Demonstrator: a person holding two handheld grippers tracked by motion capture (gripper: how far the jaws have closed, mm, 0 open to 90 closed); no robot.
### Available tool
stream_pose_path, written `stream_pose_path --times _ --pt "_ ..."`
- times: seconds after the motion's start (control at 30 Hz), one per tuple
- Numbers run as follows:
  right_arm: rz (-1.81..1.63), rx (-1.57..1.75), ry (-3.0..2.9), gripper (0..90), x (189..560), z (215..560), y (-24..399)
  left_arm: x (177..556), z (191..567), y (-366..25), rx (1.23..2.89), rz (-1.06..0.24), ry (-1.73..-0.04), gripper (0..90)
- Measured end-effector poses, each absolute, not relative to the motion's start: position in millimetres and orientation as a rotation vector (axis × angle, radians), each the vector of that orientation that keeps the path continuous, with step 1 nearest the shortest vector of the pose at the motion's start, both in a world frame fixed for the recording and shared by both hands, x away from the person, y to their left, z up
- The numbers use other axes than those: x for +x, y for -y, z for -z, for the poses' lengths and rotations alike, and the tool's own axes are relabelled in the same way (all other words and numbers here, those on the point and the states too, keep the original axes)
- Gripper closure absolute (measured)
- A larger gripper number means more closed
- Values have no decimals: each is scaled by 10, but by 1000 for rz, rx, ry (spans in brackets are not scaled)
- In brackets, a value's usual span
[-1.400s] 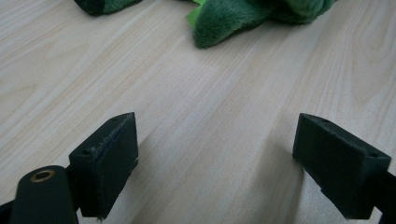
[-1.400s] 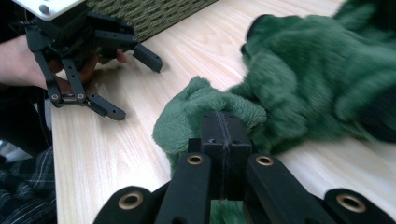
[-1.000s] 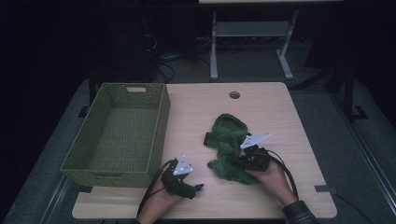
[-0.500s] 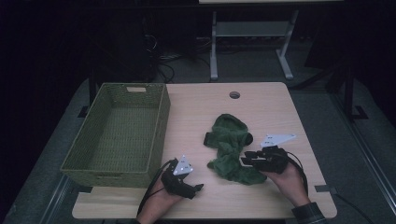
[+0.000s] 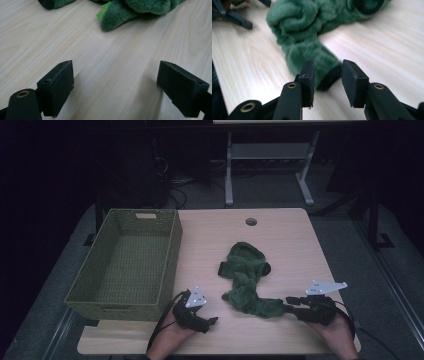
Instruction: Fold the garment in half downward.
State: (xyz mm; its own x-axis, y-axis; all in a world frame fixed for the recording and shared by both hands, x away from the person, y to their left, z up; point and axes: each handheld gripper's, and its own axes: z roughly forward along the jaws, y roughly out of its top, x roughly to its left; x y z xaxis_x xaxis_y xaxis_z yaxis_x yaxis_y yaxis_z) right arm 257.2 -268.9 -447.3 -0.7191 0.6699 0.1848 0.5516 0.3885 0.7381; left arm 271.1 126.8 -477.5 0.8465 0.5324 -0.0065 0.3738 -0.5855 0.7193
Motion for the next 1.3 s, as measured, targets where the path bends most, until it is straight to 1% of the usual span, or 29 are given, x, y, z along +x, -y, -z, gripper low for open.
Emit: stream_pose_path --times 0.23,0.6,0.7,0.77,0.8,0.83,0.9,0.93,0.97,1.3 --pt "-1220 1116 -2550 614 2443 4599 2718 2712 4775 -1269 2262 -271 -655 133" --pt "-1207 1123 -2581 627 2443 4652 2678 2713 4774 -1270 2263 -272 -653 133" --pt "-1224 1125 -2573 674 2474 4657 2690 2713 4774 -1269 2263 -272 -654 133" --pt "-1227 1129 -2581 734 2493 4666 2689 2714 4774 -1270 2264 -273 -653 133" --pt "-1227 1129 -2581 734 2493 4666 2689 2714 4774 -1270 2264 -273 -653 133" --pt "-1232 1110 -2582 816 2498 4664 2689 2714 4774 -1269 2263 -272 -653 133" --pt "-1244 1092 -2580 851 2492 4644 2695 2714 4774 -1269 2263 -273 -653 133" --pt "-1244 1092 -2580 851 2492 4644 2695 2714 4774 -1269 2263 -273 -653 133" --pt "-1257 1072 -2576 871 2488 4627 2699 2715 4773 -1269 2264 -273 -653 133" --pt "-1315 1023 -2559 891 2499 4532 2695 2716 4774 -1269 2264 -274 -653 133"
